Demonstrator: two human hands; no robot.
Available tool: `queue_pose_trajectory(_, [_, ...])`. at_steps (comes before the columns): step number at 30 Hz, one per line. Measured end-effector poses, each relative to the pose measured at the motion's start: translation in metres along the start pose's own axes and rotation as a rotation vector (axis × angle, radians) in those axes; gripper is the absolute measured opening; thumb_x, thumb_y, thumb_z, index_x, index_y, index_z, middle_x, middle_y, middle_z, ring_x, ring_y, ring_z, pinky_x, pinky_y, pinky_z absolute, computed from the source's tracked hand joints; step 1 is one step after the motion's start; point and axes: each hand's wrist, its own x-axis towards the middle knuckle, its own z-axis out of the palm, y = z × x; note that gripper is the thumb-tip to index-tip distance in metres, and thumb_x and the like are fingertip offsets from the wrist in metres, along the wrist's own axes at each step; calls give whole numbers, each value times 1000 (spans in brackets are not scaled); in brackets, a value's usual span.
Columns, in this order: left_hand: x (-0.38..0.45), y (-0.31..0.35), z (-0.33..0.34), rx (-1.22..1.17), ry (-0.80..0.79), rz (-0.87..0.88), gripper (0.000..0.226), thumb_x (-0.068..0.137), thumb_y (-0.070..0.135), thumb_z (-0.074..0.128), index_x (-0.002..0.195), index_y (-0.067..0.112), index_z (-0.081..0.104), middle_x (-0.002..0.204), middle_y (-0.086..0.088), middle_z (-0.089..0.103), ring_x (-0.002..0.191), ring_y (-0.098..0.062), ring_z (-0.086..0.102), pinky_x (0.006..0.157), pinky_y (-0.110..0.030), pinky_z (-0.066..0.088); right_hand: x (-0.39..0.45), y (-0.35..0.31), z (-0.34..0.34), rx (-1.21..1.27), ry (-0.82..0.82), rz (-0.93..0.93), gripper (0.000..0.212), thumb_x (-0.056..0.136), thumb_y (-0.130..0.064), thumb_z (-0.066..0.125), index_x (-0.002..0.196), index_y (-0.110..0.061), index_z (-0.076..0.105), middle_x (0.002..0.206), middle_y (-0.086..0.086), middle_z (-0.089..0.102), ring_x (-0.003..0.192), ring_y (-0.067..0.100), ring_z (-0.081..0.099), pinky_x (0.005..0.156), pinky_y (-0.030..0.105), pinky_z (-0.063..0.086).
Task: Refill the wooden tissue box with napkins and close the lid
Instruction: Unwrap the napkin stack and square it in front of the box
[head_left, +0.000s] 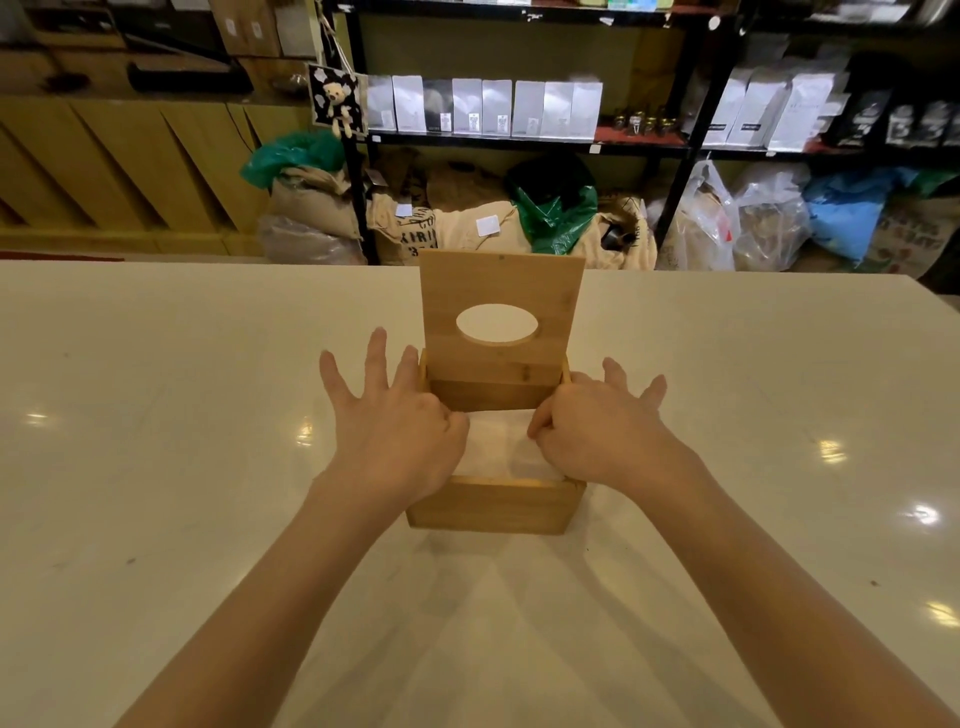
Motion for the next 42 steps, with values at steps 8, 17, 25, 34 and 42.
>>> queue_pose_trajectory(8, [-8,-3,0,-127,-44,-56,70,87,61,13,82,25,73,151,1,29,143,-25,-8,106,-60,-17,-15,10,-6,167,-156,-60,29,87,-24,42,102,-23,67,135,5,48,141,34,7,109,64,-3])
queue_pose_trajectory(17, [-17,2,6,-82,20,-62,81,86,60,3,91,19,73,149,3,34,144,-23,-4,106,-61,-17,-25,1,3,144,-26,25,46,91,-36,16,57,-19,42,124,11,54,141,29,13,110,65,-5])
queue_pose_trajectory(25, [-23,3,2,-193,17,-85,82,86,59,-2,95,21,70,146,4,37,143,-21,-1,107,-58,-17,-37,3,-6,305,-63,26,49,91,-36,21,81,-10,61,107,7,58,120,30,42,111,60,3])
queue_pose_trajectory(34, [-35,4,6,-175,180,-71,69,85,62,2,118,36,58,157,-2,12,142,-23,-14,108,-56,-18,-37,6,12,245,69,-38,54,93,-46,14,104,-20,60,136,11,48,139,32,18,112,61,1])
queue_pose_trajectory(42, [-57,10,16,-216,460,107,65,80,63,-1,141,41,7,157,5,-10,141,-12,-20,112,-40,-11,-62,20,19,350,405,-231,54,95,-45,27,144,-24,19,156,0,17,145,20,0,119,44,7])
